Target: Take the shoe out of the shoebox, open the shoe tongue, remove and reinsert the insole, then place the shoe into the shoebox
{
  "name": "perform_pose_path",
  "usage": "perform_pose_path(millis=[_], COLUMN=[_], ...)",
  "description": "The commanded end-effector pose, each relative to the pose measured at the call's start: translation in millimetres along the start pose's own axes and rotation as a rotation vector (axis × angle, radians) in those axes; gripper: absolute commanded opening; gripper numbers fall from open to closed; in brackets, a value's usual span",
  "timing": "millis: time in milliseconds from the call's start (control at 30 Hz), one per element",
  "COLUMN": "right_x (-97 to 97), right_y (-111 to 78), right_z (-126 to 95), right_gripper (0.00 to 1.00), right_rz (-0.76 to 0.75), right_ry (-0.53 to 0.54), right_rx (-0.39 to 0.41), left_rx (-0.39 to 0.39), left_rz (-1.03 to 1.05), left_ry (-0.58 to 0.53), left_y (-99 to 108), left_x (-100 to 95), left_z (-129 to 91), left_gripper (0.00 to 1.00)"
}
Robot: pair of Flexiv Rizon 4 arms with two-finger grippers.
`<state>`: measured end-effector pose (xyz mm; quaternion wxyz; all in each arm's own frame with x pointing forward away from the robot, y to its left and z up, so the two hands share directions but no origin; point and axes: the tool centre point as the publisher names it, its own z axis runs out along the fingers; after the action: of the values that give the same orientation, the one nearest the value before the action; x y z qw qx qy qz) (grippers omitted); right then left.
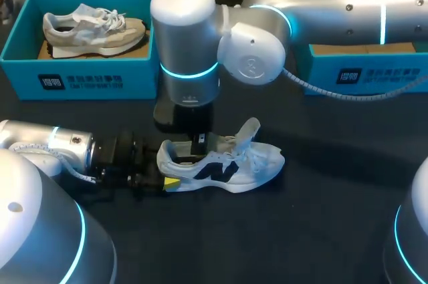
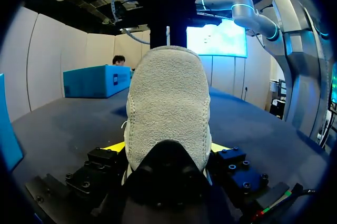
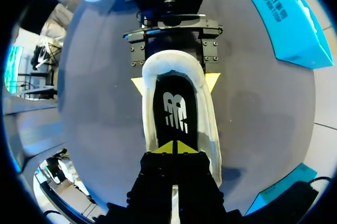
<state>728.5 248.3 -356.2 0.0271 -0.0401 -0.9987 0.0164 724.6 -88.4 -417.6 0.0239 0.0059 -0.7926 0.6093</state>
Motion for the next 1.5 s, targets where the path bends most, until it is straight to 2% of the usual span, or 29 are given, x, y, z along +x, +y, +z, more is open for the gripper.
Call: perform_pose_path(millis=[33, 333, 733, 933, 967, 1033, 1100, 1133, 1500], right_x=[-9.9, -9.2, -12.6, -16.0, -16.9, -18.1, -18.5, -19.0, -22.6], right_y=[9.1, 8.3, -3.5, -1.0, -1.0, -0.3, 0.6, 1.1, 2.3], right_z=[12.9, 21.5, 26.3, 30.1, 30.8, 31.5, 31.7, 31.9, 42.7], right_gripper=[0.00, 0.00, 0.00, 0.00, 0.02, 0.24, 0.26, 0.31, 0.37], right_rz=[-0.015, -0.029, 0.027, 0.022, 0.019, 0.015, 0.012, 0.007, -0.010], right_ry=[0.030, 0.045, -0.092, -0.124, -0.128, -0.132, -0.133, -0.136, -0.118], right_rx=[0.011, 0.030, 0.043, 0.038, 0.038, 0.044, 0.045, 0.051, 0.055], left_rx=[0.000, 0.000, 0.000, 0.000, 0.000, 0.000, 0.000, 0.000, 0.000], left_rz=[0.000, 0.000, 0.000, 0.000, 0.000, 0.000, 0.000, 0.000, 0.000], left_ry=[-0.004, -0.004, -0.004, -0.004, -0.004, -0.004, -0.004, -0.004, -0.004], left_y=[2.1, 2.1, 2.1, 2.1, 2.1, 2.1, 2.1, 2.1, 2.1], left_x=[0.2, 0.2, 0.2, 0.2, 0.2, 0.2, 0.2, 0.2, 0.2], left_z=[0.7, 0.7, 0.7, 0.7, 0.7, 0.7, 0.7, 0.7, 0.7], left_gripper=[0.00, 0.00, 0.00, 0.00, 0.00, 0.00, 0.00, 0.00, 0.00])
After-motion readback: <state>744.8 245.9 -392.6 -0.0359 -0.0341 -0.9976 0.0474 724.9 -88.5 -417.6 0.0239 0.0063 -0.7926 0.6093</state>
